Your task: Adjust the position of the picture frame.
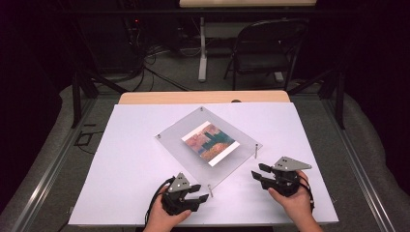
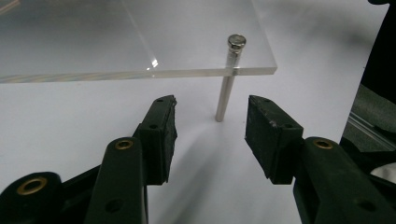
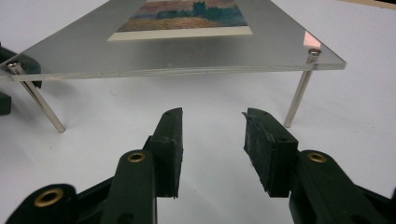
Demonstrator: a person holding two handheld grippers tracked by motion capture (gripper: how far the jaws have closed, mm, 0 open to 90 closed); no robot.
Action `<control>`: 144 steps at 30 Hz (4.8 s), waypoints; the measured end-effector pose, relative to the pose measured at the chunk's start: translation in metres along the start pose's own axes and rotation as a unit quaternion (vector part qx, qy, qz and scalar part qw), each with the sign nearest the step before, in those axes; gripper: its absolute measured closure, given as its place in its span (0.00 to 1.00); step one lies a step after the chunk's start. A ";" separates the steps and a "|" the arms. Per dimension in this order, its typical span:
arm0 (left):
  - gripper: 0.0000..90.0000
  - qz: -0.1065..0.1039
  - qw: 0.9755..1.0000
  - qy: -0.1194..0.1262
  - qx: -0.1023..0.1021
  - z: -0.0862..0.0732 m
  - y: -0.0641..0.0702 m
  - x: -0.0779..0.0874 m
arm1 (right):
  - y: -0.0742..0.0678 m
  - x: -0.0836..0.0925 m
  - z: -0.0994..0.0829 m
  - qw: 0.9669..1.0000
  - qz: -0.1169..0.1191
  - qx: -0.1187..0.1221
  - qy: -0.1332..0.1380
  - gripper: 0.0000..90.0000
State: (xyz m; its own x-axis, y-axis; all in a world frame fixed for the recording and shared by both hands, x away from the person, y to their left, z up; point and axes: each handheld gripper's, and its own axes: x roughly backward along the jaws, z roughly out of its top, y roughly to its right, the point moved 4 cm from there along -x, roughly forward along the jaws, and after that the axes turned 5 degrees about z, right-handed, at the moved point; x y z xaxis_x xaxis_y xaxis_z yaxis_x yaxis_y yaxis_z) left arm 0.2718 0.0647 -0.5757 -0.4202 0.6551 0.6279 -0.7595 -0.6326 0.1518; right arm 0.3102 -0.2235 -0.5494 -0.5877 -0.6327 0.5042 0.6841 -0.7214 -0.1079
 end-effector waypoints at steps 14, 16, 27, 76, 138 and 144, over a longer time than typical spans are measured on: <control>0.77 0.003 1.000 0.001 0.011 0.008 0.011 -0.025 | 0.006 0.000 -0.002 1.000 -0.004 -0.007 -0.005 0.69; 0.80 0.006 1.000 -0.001 0.015 0.009 0.010 -0.026 | 0.008 0.000 -0.003 1.000 -0.004 -0.008 -0.005 0.69; 0.94 0.001 1.000 -0.009 0.019 0.010 0.008 -0.030 | 0.019 -0.005 0.000 1.000 -0.018 -0.016 -0.004 0.70; 0.95 0.033 0.994 0.049 0.095 0.012 -0.050 0.049 | 0.006 -0.047 0.034 0.998 0.053 0.004 0.022 0.93; 0.94 0.110 0.989 0.005 0.094 0.012 -0.122 0.002 | 0.006 -0.093 0.012 0.998 0.031 -0.040 -0.032 0.94; 0.92 0.101 0.988 0.013 0.116 0.010 -0.123 0.003 | 0.007 -0.093 0.010 0.998 0.037 -0.050 -0.032 0.89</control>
State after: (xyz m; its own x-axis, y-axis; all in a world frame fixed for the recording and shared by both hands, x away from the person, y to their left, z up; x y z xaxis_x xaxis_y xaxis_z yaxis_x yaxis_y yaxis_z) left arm 0.3688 0.1398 -0.5844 -0.5666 0.5140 0.6440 -0.5254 -0.8275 0.1981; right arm 0.3740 -0.1667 -0.5882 -0.5052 -0.6688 0.5454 0.6766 -0.6993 -0.2308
